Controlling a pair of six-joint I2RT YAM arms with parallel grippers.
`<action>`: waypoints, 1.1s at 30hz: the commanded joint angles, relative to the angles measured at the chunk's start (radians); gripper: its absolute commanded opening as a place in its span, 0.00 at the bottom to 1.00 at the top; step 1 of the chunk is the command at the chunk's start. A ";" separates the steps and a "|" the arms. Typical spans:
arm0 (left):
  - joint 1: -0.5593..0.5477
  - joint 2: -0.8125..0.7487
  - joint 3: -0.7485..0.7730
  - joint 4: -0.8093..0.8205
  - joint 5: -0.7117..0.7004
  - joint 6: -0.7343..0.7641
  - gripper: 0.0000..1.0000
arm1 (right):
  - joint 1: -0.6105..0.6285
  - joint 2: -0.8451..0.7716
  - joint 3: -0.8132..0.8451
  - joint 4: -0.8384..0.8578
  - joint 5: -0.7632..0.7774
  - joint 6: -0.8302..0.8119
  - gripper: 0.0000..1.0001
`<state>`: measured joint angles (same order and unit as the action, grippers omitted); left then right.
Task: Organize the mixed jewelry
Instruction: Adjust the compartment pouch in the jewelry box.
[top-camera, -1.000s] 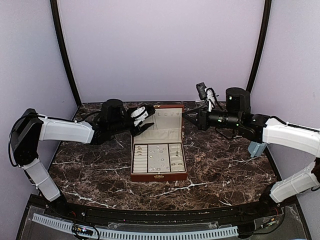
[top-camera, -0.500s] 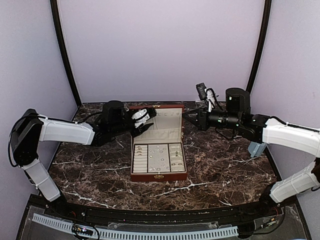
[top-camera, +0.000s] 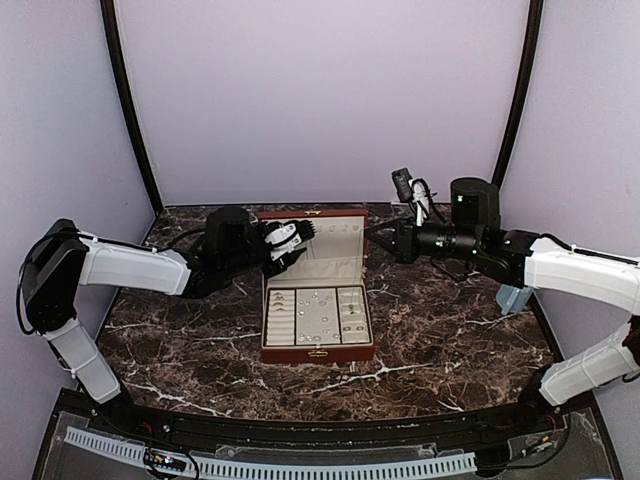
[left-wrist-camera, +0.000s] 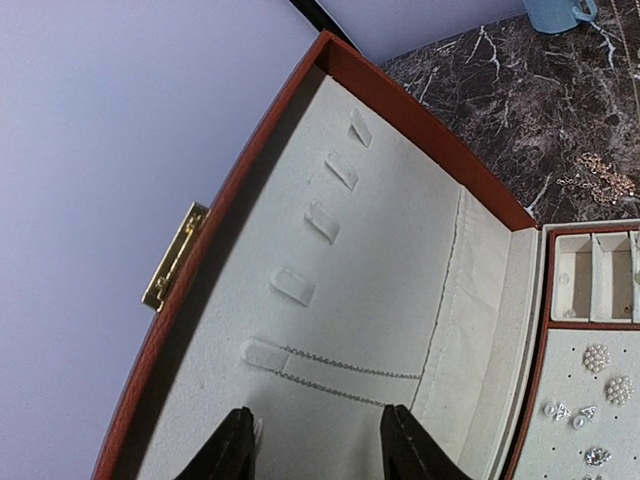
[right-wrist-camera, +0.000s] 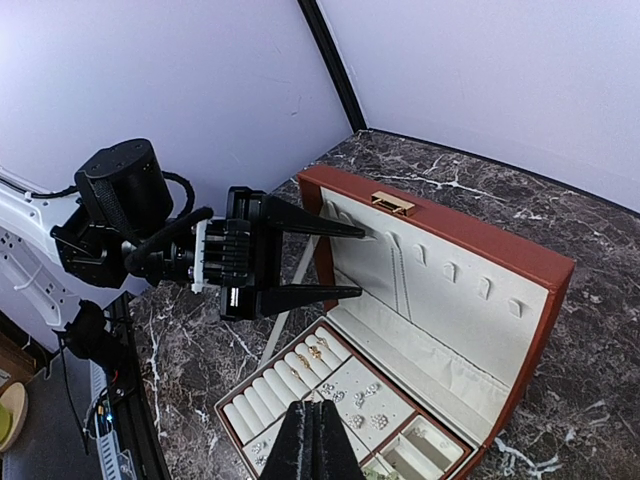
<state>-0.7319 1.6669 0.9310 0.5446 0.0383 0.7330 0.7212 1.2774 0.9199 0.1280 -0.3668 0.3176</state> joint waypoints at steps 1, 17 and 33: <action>-0.018 -0.012 -0.044 -0.091 0.004 0.011 0.46 | 0.007 0.005 -0.009 0.043 -0.005 0.010 0.00; -0.028 -0.069 -0.041 -0.047 -0.006 -0.034 0.54 | 0.007 -0.016 -0.018 0.044 0.000 0.012 0.00; -0.027 -0.370 -0.090 -0.169 0.086 -0.235 0.82 | 0.007 -0.030 -0.009 0.031 0.000 0.015 0.00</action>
<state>-0.7559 1.3746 0.8623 0.4801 0.0753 0.5678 0.7212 1.2675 0.9043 0.1280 -0.3660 0.3271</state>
